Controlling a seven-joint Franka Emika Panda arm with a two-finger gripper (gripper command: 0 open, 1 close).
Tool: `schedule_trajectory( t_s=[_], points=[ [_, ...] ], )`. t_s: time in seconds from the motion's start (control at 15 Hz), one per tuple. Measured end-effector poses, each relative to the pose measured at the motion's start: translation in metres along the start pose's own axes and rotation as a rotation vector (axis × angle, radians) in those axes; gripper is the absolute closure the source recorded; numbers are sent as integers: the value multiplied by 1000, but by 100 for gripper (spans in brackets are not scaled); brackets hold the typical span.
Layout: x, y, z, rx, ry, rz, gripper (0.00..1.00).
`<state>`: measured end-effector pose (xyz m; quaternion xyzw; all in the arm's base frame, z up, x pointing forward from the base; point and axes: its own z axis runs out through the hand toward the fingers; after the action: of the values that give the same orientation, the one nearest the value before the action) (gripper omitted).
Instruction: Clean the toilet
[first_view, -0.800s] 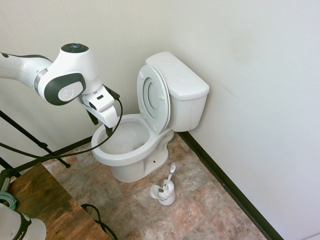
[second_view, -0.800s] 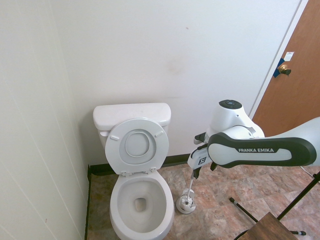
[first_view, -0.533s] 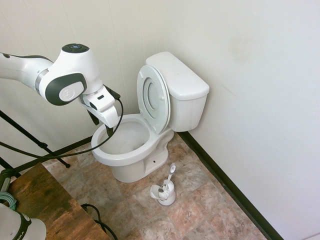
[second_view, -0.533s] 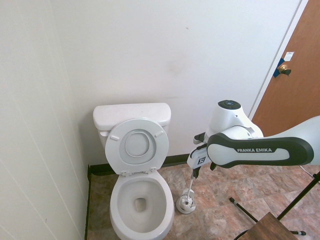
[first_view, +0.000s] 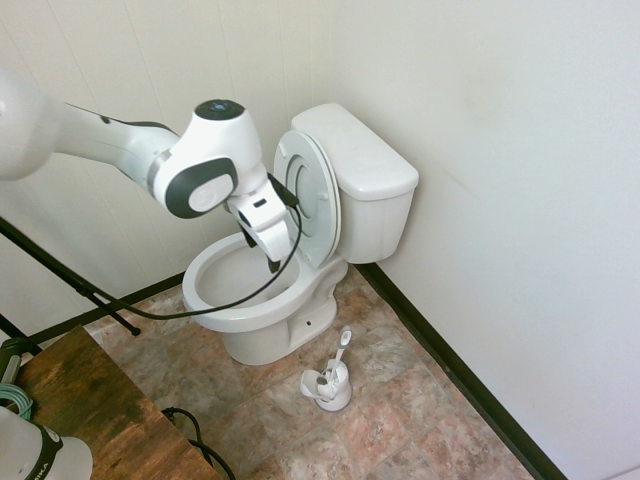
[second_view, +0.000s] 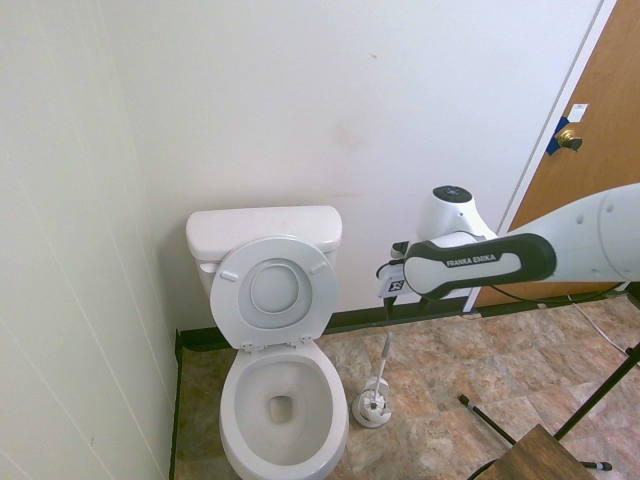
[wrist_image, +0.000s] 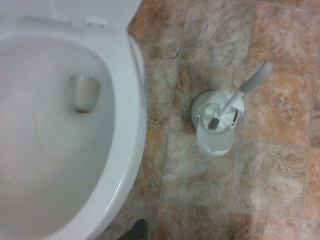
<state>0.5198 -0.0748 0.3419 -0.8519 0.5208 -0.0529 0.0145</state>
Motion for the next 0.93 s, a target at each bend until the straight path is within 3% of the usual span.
schedule_trajectory(
  t_s=[0.4,0.93],
  points=[
    [100,-27,80,-38,-12,165,0],
    [152,-39,186,-112,-98,293,0]
  ],
)
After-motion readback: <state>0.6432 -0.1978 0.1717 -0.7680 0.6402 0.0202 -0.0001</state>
